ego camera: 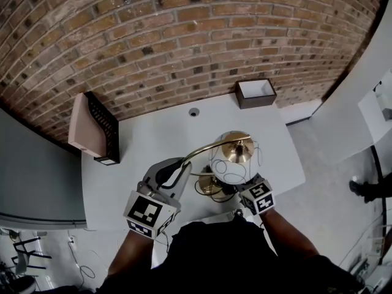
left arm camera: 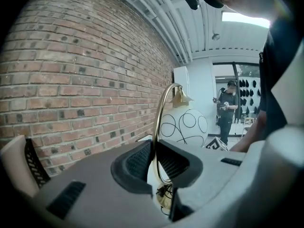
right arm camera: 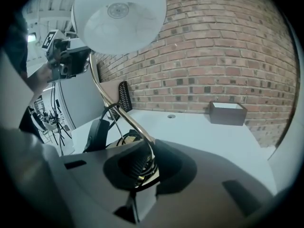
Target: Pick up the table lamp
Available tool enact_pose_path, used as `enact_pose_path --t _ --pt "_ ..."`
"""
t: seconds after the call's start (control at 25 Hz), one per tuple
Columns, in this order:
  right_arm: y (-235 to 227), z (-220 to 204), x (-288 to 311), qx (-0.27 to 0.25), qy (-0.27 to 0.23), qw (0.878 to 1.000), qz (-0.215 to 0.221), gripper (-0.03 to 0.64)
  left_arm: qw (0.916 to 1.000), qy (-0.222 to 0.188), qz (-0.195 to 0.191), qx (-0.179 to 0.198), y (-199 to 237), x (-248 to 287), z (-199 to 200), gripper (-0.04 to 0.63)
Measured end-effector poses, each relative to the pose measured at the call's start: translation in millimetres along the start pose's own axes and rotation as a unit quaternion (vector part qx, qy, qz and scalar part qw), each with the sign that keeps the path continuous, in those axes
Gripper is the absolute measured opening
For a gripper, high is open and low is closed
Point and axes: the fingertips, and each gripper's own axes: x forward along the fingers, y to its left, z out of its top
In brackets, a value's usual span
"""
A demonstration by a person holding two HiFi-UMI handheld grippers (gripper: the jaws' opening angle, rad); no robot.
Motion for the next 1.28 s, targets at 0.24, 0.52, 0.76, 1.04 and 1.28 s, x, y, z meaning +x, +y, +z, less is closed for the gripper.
enact_pose_path --t 0.24,0.52,0.76,1.04,1.28 --pt "11 -5 -13 0.016 -0.005 1.000 -0.017 0.056 0.9998 0.002 -0.022 0.003 -8 -12 -2 0.043" --pt "20 -2 -22 0.020 -0.014 0.999 -0.026 0.057 0.9991 -0.007 -0.038 0.017 -14 -20 11 0.043" --pt "23 -1 -27 0.019 -0.016 0.999 -0.026 0.055 0.9990 -0.008 -0.040 0.021 -18 -23 15 0.043" --pt "23 -2 -26 0.016 -0.015 1.000 -0.021 0.056 0.9991 -0.006 -0.038 0.019 -20 -24 14 0.043" --pt "24 -3 -26 0.012 -0.012 1.000 -0.016 0.055 0.9992 -0.007 -0.035 0.021 -22 -24 14 0.043"
